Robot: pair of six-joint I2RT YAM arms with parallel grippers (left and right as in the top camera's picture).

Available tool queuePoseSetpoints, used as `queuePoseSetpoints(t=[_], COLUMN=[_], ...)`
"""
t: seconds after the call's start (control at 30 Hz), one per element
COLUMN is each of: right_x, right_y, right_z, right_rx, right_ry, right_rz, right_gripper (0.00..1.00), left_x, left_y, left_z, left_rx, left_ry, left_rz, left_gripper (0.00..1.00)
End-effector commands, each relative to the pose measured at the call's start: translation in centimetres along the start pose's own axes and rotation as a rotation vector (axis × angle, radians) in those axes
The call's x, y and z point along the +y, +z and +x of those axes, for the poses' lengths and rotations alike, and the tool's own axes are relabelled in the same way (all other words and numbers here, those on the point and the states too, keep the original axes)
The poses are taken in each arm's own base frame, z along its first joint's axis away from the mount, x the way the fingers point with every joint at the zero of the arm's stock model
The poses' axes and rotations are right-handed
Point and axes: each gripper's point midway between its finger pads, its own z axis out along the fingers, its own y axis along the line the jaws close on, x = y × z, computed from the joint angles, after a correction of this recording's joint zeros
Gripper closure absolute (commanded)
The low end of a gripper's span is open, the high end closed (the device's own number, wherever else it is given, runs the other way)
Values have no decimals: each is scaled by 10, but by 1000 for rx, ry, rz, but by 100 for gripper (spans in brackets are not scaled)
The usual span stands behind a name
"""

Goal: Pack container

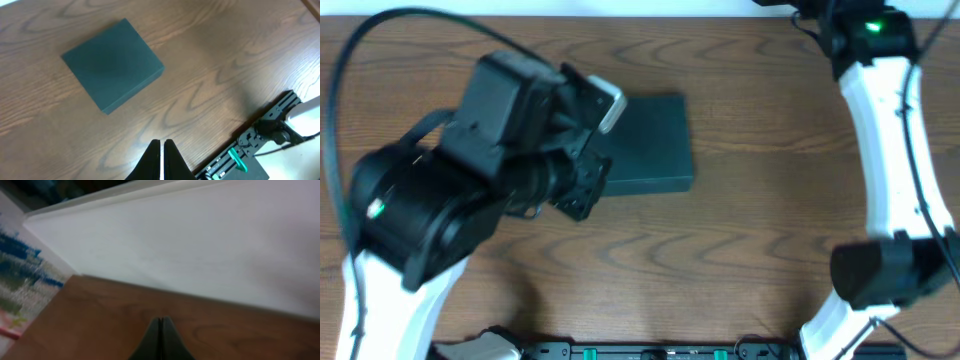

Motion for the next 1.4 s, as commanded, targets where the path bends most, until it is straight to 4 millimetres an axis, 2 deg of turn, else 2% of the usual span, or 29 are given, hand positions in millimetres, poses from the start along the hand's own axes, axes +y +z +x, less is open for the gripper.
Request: queuePoseSetpoints(t=[0.0, 0.1, 0.13, 0.17, 0.2, 0.23, 0.27, 0.3, 0.33, 0.37, 0.6, 0.77, 0.9, 1.1, 1.23, 1.37], right_x=[17, 33, 38, 43, 47, 51, 55, 58, 61, 62, 57, 54, 53, 53, 53, 53], right_y=[-29, -59, -67, -77, -84, -91, -98, -103, -108, -112, -119, -122, -124, -124, -124, -124], right_z=[-8, -10, -11, -12, -13, -13, -14, -14, -14, -13, 20, 37, 46, 47, 47, 47], right_rx=[-6, 1, 1, 0, -3, -6, -10, -10, -9, -5, 120, 189, 222, 227, 227, 227], right_ry=[-49, -46, -50, -54, -55, -56, -58, -58, -58, -55, 11, 47, 65, 68, 68, 68], right_rz=[7, 9, 9, 9, 8, 8, 7, 7, 7, 8, 38, 55, 63, 64, 64, 64], right_gripper=[98, 98, 88, 66, 48, 20, 1, 0, 1, 1, 1, 1, 1, 1, 1, 1], left_x=[-3, -6, -7, -8, -8, -9, -9, -10, -11, -11, -11, -11, -11, -10, 10, 41], left_y=[-24, -38, -42, -46, -49, -53, -55, -58, -60, -62, -66, -66, -66, -66, -72, -88], left_z=[4, 10, 11, 12, 12, 13, 13, 14, 15, 16, 34, 35, 35, 36, 40, 48], left_rx=[-58, -89, -98, -112, -122, -132, -140, -147, -153, -158, -110, -106, -106, -104, -108, -159], left_ry=[9, 16, 18, 20, 22, 24, 26, 27, 27, 28, 21, 20, 20, 24, 1, -139], left_rz=[-8, -6, -5, -5, -4, -3, -3, -2, -1, -1, -1, -1, -1, -10, -120, -256], left_gripper=[94, 94, 94, 94, 89, 71, 59, 50, 37, 4, 5, 5, 5, 5, 5, 4])
